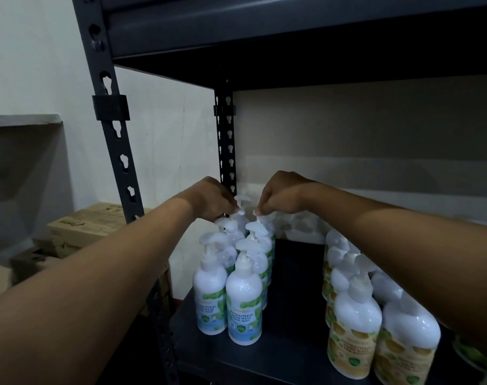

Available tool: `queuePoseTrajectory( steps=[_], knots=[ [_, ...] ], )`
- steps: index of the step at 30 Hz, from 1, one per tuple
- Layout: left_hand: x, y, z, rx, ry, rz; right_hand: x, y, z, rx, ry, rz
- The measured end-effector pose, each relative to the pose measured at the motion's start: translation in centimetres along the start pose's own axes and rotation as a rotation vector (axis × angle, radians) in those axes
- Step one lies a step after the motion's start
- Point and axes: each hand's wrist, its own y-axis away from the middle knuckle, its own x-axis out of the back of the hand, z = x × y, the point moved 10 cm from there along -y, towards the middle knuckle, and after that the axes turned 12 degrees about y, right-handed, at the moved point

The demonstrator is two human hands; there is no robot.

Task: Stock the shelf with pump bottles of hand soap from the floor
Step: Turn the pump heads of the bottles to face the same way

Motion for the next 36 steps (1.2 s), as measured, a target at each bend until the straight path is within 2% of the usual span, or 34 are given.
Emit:
queuePoseTrajectory(
  steps=[23,29,32,36],
  knots=[
    [0.6,0.0,-0.7,0.05,-0.011,0.099,0.0,0.1,-0.2,-0.047,0.028,-0.045],
    [0.9,0.5,-0.7,0.083,0.049,0.128,0.7,0.6,1.1,-0.103,-0.148,-0.047],
    [2.2,1.2,-0.4,0.068,0.138,0.22,2.1,1.0,2.3,-0.159,-0.238,0.013],
    [3.9,2.5,1.5,-0.001,0.101,0.27,4.5,1.8,2.9,-0.167,-0.356,0.12]
  ],
)
